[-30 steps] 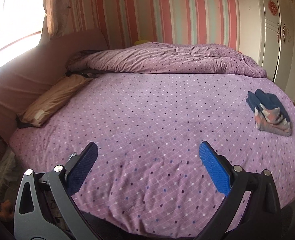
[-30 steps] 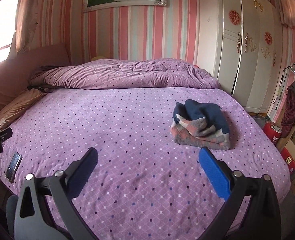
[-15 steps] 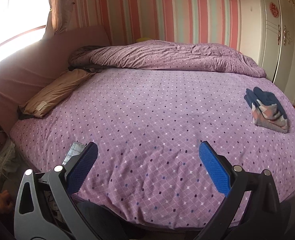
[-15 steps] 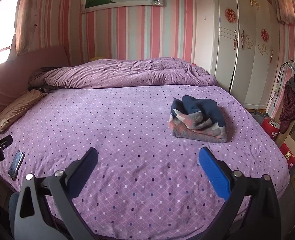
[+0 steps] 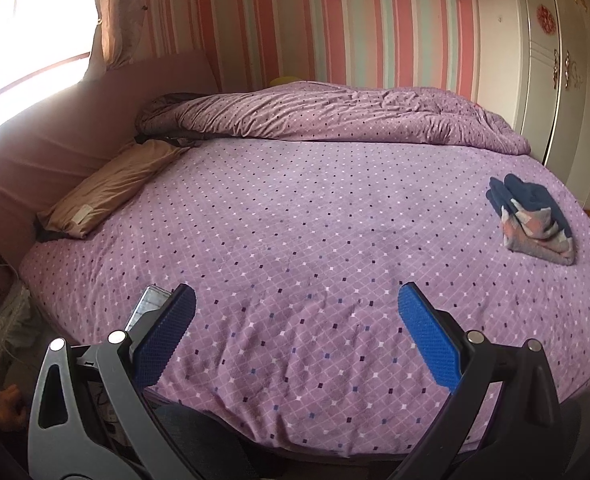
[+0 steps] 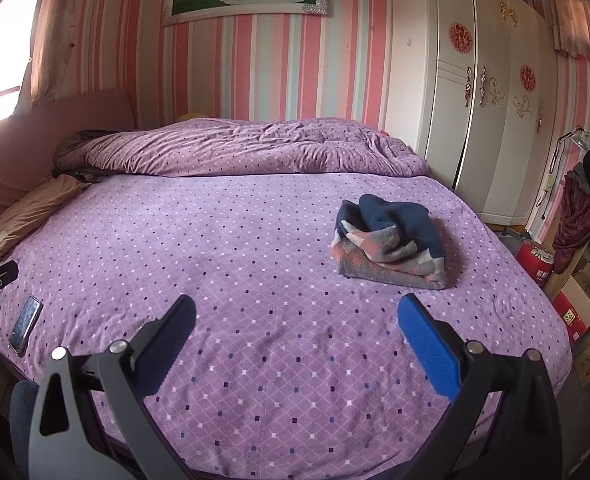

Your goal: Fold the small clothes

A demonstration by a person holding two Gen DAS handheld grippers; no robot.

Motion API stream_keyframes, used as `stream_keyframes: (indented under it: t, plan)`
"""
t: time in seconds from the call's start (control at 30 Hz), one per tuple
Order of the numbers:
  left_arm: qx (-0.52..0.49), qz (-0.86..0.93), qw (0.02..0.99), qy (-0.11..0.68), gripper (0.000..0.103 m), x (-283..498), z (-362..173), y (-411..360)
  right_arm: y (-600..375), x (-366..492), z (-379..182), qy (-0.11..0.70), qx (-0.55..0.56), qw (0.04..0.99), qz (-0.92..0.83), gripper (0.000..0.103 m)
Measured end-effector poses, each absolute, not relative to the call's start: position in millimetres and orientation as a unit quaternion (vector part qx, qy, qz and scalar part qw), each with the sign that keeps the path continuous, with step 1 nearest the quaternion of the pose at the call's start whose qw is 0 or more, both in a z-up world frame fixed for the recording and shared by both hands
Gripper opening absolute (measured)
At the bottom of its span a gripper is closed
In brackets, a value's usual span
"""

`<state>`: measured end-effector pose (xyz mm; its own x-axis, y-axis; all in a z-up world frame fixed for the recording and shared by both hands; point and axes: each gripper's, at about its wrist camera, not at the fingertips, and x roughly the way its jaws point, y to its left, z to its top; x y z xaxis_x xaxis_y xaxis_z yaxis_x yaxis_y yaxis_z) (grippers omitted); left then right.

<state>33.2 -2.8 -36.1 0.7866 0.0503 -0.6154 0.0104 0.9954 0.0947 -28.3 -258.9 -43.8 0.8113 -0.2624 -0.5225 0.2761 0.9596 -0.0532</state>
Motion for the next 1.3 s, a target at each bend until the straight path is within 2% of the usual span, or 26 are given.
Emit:
stream_keyframes:
  t: [0.43,0.77,1.3]
  plan:
    - [0.063,0.002,0.949,0.310,0.100,23,-25,-8,-254,-28,-46,0.274,-0.002,0.950,-0.150,0.101]
    - [0.032,-0.051,0.941,0.333,0.100,24,-23,-7,-251,-28,-46,0.274,-0.013,0.949,-0.155,0.101]
    - [0.008,-0.028,0.947,0.319,0.100,17,-21,5,-251,-24,-49,0.277,-0.025,0.947,-0.159,0.101]
